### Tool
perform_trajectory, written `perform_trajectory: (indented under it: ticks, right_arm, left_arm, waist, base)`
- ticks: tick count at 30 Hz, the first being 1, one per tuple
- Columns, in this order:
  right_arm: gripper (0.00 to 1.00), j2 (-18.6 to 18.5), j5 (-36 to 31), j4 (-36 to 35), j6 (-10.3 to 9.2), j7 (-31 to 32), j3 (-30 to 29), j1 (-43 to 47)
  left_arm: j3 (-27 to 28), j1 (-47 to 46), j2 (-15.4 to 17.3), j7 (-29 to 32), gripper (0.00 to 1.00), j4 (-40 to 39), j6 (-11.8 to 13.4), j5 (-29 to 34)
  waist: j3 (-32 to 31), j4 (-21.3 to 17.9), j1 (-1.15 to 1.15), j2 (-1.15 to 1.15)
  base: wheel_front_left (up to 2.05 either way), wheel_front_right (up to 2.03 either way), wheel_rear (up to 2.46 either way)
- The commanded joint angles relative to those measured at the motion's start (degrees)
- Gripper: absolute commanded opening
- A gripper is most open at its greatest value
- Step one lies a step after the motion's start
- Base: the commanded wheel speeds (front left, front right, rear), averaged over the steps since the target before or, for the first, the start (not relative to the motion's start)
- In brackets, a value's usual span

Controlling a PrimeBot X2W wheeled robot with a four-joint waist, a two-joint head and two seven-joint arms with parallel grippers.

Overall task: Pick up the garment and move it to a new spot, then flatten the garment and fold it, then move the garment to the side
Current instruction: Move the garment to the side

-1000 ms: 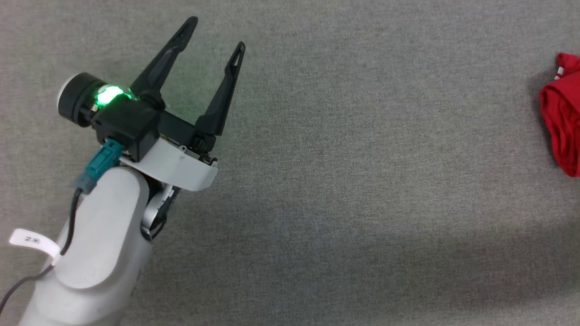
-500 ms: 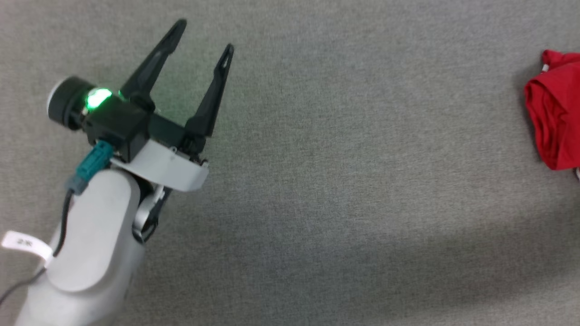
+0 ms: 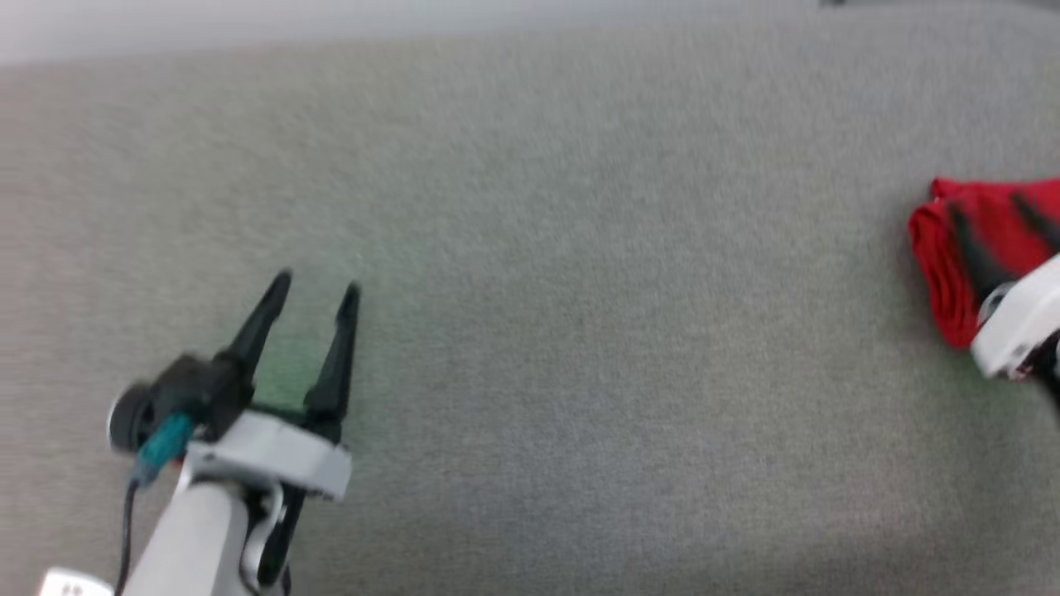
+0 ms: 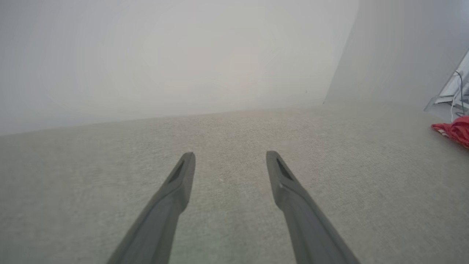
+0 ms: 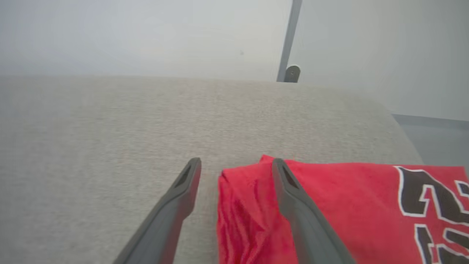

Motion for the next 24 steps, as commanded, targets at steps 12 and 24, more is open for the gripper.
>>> perform_trajectory:
  ticks: [12,24]
  right_arm:
    - [1.00,5.8,2.4,-2.6,-0.06,-8.7,3.2,17.1]
    - [1.00,7.5,0.3,-6.7,-0.06,-14.0,-3.3,27.5]
  left_arm:
    - [3.9,10.5,-1.7,0.1,1.00,3.8,-0.7,-0.8]
    - [5.3,20.1,-0.9,0.1,1.00,3.0,-0.7,-1.3]
  waist:
    - [-16.4,9.3,0.00,0.00]
    - [-22.9,10.2,0.00,0.00]
  base:
    - [0.00,0.00,0.00]
    - [0.00,0.00,0.00]
